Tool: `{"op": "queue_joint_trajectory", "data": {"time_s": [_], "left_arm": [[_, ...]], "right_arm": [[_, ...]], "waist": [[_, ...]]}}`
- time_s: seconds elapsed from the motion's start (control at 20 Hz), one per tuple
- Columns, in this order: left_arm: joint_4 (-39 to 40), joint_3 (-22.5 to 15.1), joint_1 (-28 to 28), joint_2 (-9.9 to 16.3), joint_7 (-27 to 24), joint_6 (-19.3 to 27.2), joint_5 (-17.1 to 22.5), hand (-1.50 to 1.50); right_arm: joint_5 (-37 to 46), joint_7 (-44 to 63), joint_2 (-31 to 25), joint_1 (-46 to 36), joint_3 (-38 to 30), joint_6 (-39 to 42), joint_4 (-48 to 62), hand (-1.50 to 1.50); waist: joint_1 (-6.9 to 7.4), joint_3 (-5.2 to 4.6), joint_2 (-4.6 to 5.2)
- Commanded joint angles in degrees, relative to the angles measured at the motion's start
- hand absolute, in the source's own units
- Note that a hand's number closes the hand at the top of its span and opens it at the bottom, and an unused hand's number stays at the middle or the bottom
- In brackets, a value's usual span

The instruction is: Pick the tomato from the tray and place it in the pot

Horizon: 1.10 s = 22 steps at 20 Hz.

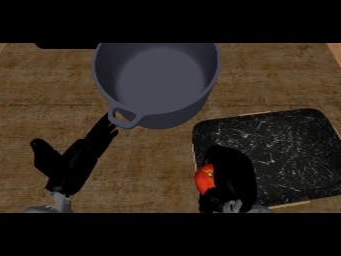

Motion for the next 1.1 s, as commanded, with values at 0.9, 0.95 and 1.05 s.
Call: {"op": "queue_joint_trajectory", "data": {"time_s": [0.9,0.95,1.05], "left_arm": [[2.3,0.9,-1.1,-0.9,-0.4,-1.2,-0.1,0.00],[0.4,-0.2,-2.1,-1.2,1.9,0.1,-1.2,0.00],[1.2,0.9,-1.9,-0.6,1.6,-1.0,0.1,0.00]], "right_arm": [[7.0,18.3,2.0,-34.6,-4.3,13.9,-22.6,1.50],[4.5,17.9,2.0,-36.4,-7.1,13.4,-20.7,1.50],[2.8,18.1,2.0,-42.2,-10.2,12.4,-16.6,1.50]], "waist": [[0.87,-0.06,0.00],[0.98,-0.04,-0.02],[1.32,-0.08,-0.02]]}}
